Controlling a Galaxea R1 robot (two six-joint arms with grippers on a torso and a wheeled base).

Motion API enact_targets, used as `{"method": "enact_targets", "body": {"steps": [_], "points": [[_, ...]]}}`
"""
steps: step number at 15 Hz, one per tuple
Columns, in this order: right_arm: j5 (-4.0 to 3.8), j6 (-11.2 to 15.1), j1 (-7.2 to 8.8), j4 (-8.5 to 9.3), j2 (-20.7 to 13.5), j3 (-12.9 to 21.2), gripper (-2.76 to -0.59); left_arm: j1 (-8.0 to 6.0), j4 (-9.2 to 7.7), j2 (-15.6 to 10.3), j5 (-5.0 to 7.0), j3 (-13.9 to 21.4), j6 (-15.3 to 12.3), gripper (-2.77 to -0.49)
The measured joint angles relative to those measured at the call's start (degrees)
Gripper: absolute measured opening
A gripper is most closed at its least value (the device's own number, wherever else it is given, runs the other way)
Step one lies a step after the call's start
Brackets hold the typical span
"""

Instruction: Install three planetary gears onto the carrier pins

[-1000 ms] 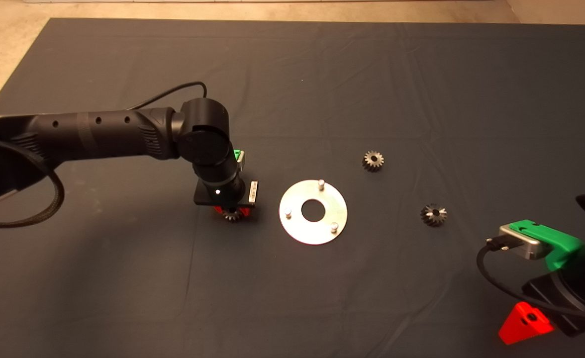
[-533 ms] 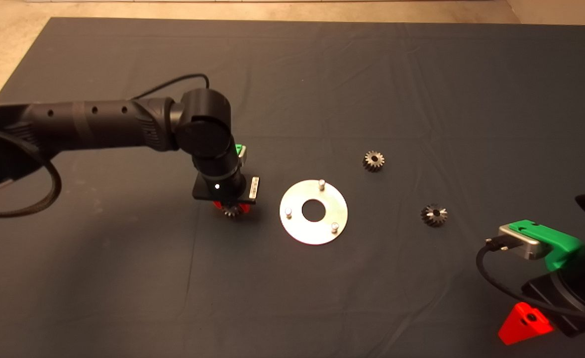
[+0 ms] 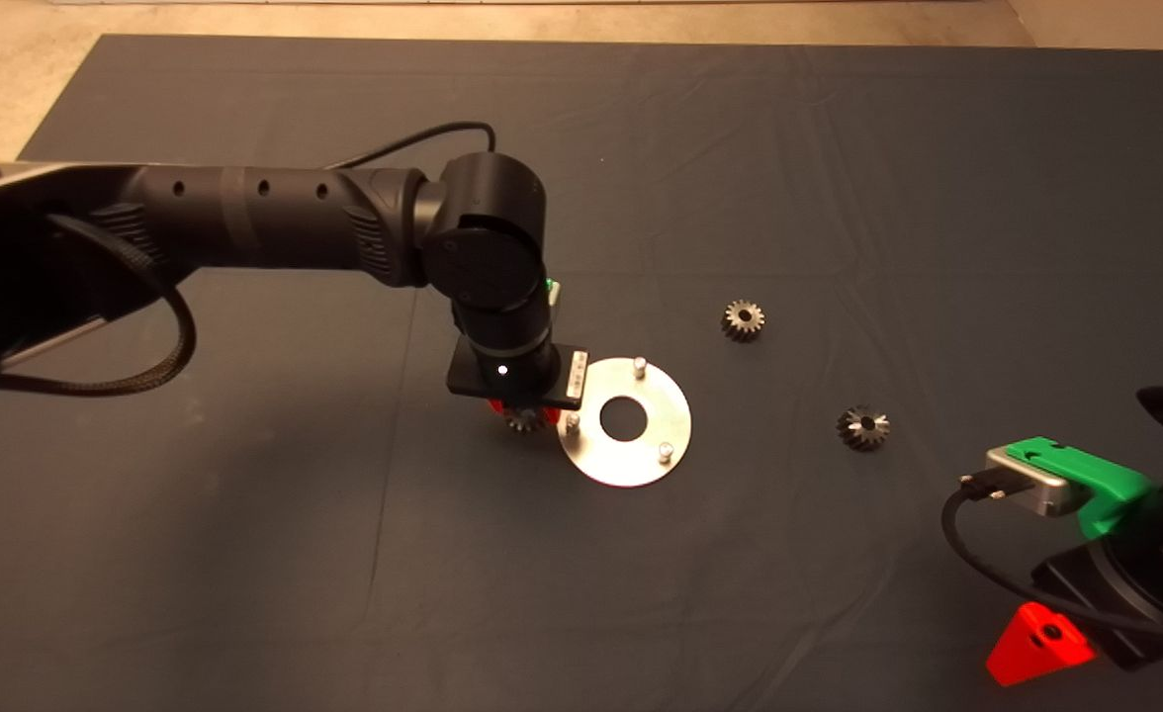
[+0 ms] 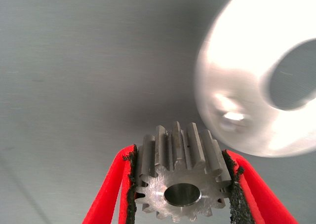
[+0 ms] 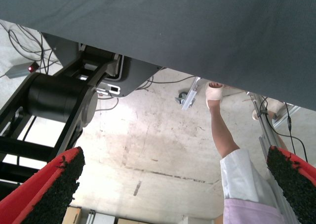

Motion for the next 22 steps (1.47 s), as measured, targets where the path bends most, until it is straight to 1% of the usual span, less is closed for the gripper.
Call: {"method": "enact_targets", "body": {"steps": [4, 5, 8, 11, 17, 22], "points": [[-0.10, 0.0, 0.00, -0.01, 0.0, 0.0, -0.61, 0.00, -0.16, 1.3, -0.15, 0.4, -1.0, -2.30], [-0.10, 0.0, 0.00, -0.01, 0.0, 0.0, -0.61, -0.07, -0.13, 1.2, 0.19, 0.4, -1.2, -2.30], [-0.10, 0.0, 0.00, -0.01, 0.0, 0.0, -0.61, -0.49, -0.28, 2.0, 0.10, 0.3, -1.4, -2.30], [-0.07, 0.0, 0.00, -0.01, 0.0, 0.0, -0.61, -0.47, -0.79, 3.7, 0.00, -1.4, -1.5, -2.30], [-0.07, 0.0, 0.00, -0.01, 0.0, 0.0, -0.61, -0.46, -1.21, 4.6, 0.02, -4.3, -1.6, -2.30], [-0.07, 0.0, 0.00, -0.01, 0.0, 0.0, -0.61, -0.46, -1.23, 4.8, 0.07, -5.4, -1.6, -2.30]]}}
